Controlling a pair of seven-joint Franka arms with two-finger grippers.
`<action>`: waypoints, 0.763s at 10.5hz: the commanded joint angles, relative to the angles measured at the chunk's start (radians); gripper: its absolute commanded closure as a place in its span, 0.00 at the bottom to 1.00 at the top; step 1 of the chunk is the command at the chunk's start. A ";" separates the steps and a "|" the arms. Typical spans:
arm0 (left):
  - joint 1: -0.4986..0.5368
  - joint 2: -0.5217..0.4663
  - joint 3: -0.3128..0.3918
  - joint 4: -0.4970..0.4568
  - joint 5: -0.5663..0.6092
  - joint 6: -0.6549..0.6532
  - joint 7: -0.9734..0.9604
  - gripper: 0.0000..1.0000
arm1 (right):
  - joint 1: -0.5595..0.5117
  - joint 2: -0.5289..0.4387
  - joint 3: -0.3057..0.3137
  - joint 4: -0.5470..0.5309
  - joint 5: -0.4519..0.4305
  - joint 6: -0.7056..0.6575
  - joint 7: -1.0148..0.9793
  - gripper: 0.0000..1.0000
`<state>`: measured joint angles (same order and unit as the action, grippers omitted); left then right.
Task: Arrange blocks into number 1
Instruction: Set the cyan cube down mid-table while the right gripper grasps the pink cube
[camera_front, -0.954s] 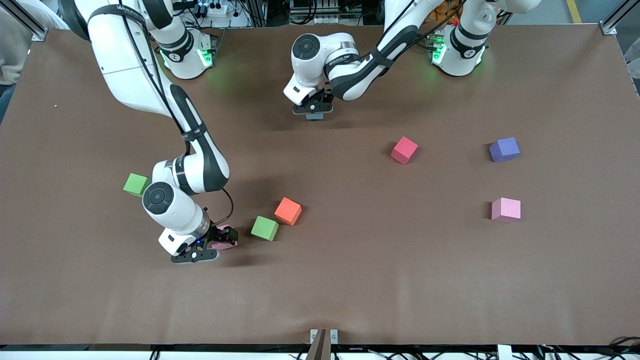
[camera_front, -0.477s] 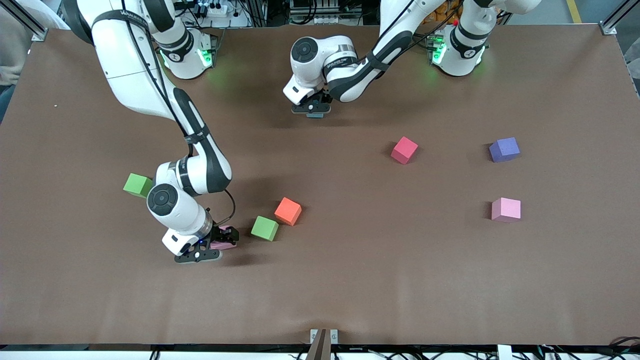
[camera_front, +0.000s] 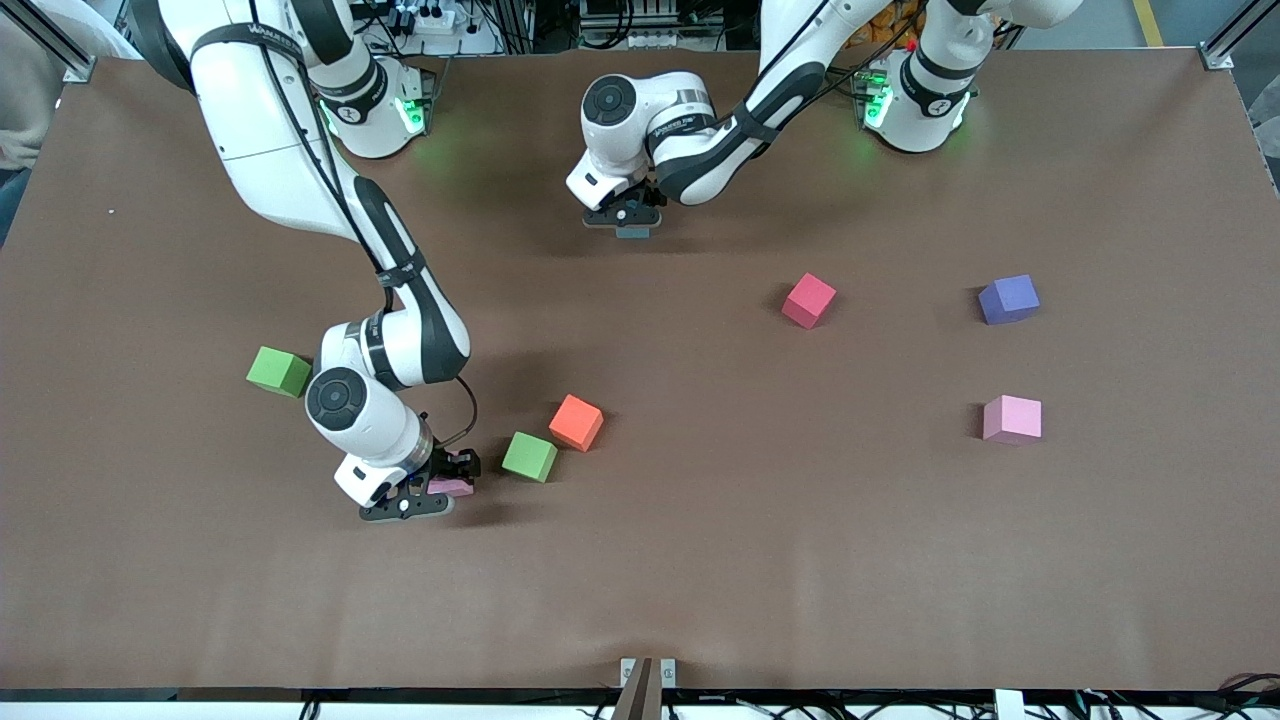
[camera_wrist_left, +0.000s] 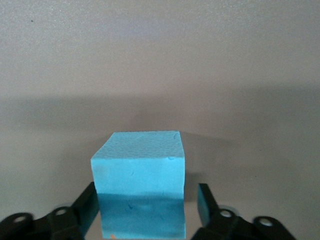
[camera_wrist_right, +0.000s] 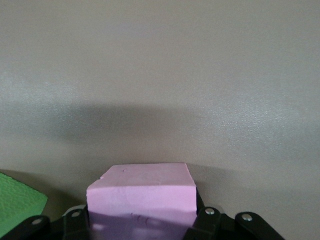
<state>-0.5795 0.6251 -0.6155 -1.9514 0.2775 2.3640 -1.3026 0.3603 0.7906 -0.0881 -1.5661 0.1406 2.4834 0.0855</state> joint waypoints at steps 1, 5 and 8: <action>-0.003 -0.022 0.003 0.002 0.019 -0.021 -0.015 0.00 | 0.011 -0.013 -0.012 -0.006 0.017 -0.005 0.005 0.36; 0.023 -0.132 0.003 0.034 -0.021 -0.136 -0.014 0.00 | 0.003 -0.046 -0.013 -0.008 0.016 -0.005 0.003 0.37; 0.117 -0.226 0.008 0.034 -0.038 -0.176 -0.082 0.00 | 0.047 -0.173 -0.067 -0.089 0.016 -0.017 0.055 0.37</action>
<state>-0.5102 0.4607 -0.6105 -1.8963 0.2633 2.2160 -1.3490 0.3648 0.7285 -0.1155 -1.5640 0.1408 2.4812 0.0997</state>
